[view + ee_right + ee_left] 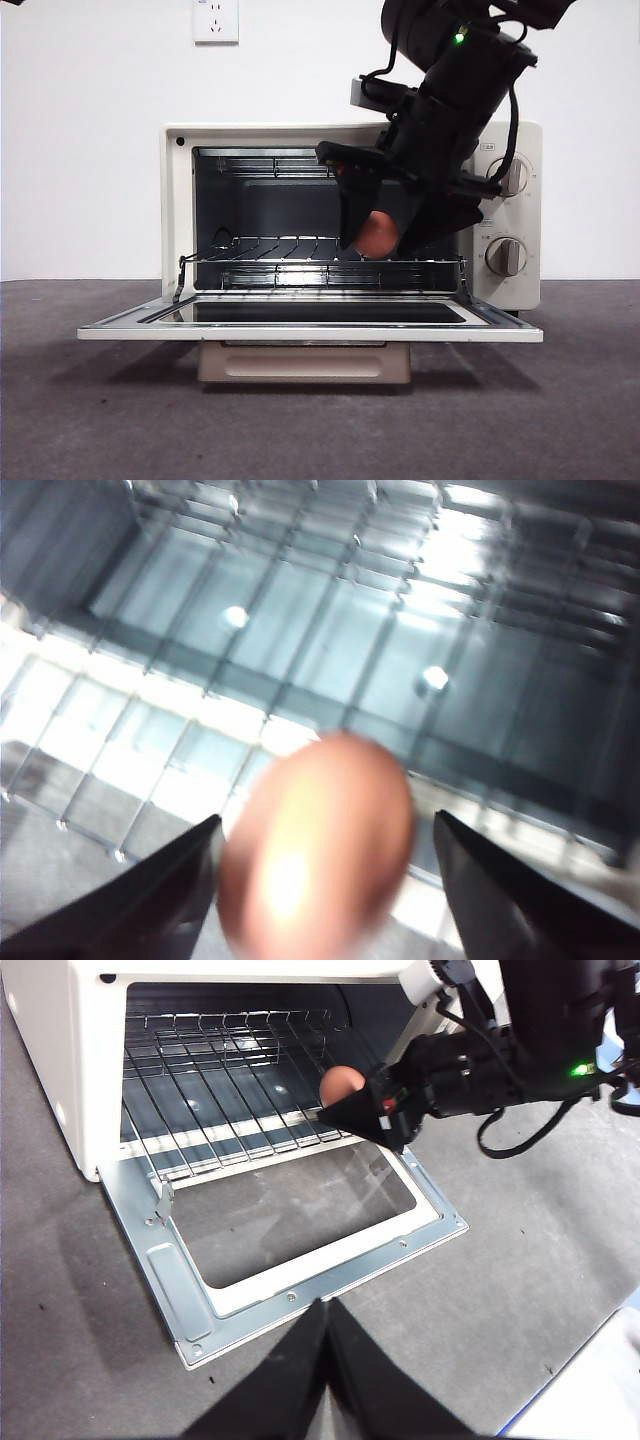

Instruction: Eggoven

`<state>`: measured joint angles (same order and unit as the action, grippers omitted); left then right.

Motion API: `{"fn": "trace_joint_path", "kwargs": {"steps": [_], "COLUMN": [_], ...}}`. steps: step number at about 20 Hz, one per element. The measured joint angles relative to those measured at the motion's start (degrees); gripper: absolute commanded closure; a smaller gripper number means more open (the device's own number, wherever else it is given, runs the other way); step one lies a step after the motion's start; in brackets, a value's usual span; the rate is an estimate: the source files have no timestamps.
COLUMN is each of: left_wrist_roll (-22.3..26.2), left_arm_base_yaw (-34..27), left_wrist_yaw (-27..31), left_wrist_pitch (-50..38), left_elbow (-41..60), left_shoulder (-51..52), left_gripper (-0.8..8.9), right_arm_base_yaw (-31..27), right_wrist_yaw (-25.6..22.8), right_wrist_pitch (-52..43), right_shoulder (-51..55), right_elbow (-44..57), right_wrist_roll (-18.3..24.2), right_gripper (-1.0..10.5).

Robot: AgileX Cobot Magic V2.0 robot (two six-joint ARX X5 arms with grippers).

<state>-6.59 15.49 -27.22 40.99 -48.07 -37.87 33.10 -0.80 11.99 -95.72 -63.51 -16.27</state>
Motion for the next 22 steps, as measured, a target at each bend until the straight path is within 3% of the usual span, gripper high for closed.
{"fn": "trace_joint_path", "kwargs": {"steps": [6, 10, 17, 22], "left_wrist_roll": [0.0, 0.0, -1.1, -3.1], "left_arm_base_yaw": [0.0, 0.0, -2.6, -4.5], "left_wrist_yaw": [0.0, 0.0, -1.2, -2.5], "left_wrist_pitch": [-0.2, -4.0, -16.4, -25.2], "left_elbow": [0.0, 0.0, 4.7, 5.9], "left_shoulder": [-0.8, -4.3, -20.2, -33.2], "left_gripper": [8.08, 8.08, 8.09, 8.09], "right_arm_base_yaw": [0.4, 3.9, 6.9, 6.9], "right_wrist_yaw": [0.7, 1.1, 0.9, -2.3], "right_wrist_pitch": [3.7, 8.4, 18.6, 24.3], "right_shoulder": [6.5, 14.4, 34.6, 45.4], "right_elbow": [0.0, 0.0, 0.0, 0.0], "right_wrist_roll": [0.0, 1.1, 2.6, 3.7], "right_gripper": [6.0, 6.0, 6.0, 6.0]}}
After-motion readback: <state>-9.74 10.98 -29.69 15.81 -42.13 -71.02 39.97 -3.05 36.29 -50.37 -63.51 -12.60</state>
